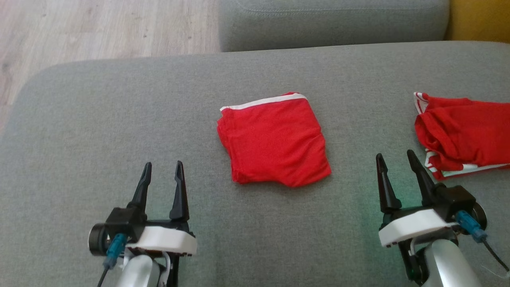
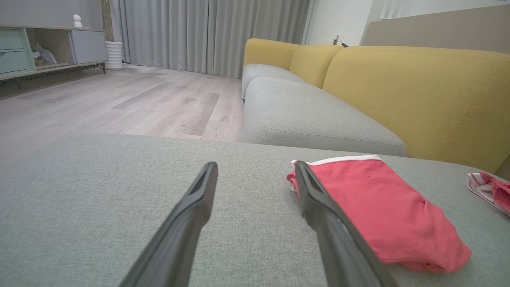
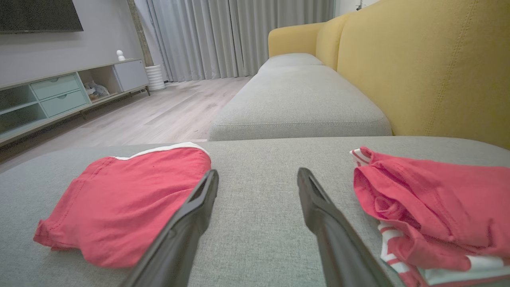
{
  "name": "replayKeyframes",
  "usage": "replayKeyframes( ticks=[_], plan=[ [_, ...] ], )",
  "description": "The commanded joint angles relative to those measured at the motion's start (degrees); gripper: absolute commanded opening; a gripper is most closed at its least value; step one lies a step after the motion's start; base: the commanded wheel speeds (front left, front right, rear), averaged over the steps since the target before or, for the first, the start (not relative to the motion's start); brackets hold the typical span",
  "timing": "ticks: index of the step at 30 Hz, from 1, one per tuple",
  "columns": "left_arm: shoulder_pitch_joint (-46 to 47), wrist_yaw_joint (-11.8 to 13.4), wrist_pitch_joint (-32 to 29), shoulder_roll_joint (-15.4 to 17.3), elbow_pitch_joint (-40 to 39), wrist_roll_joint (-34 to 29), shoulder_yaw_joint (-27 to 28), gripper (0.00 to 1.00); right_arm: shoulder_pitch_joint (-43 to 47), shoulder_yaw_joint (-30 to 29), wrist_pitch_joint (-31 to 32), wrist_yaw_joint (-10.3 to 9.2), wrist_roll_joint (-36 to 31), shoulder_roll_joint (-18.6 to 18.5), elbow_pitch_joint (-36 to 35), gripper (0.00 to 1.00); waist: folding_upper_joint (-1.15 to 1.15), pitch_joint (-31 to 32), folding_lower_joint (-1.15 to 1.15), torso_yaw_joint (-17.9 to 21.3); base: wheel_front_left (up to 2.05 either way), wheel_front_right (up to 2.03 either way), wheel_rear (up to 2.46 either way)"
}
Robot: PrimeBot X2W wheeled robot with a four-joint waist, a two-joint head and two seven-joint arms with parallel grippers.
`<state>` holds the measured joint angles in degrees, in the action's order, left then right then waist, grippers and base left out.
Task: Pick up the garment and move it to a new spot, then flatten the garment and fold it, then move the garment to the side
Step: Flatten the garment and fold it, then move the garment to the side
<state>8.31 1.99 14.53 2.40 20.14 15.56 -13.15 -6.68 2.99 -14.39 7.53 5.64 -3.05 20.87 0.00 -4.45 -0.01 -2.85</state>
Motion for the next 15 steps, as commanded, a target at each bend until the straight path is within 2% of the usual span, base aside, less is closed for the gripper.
replayKeyframes(
  ticks=[1,8,15],
  plan=[
    [1.8,0.0,0.5,0.5,-1.7,-0.1,1.8,1.00,-1.7,1.2,-0.6,-0.04,0.1,0.2,-2.2,1.00,0.00,0.0,0.01,0.0,0.00,0.00,0.00],
    [3.2,-0.2,0.5,0.5,-1.9,-0.1,0.9,1.00,-3.5,1.3,0.4,-0.04,-1.0,0.2,-0.9,1.00,0.00,-1.6,0.01,-1.3,0.00,0.00,0.00],
    [5.2,-0.2,0.5,0.5,-2.1,0.3,-0.4,1.00,-9.0,1.9,5.2,-0.04,-1.8,0.2,2.0,1.00,0.00,-5.8,0.01,-4.5,0.00,0.00,0.00]
  ],
)
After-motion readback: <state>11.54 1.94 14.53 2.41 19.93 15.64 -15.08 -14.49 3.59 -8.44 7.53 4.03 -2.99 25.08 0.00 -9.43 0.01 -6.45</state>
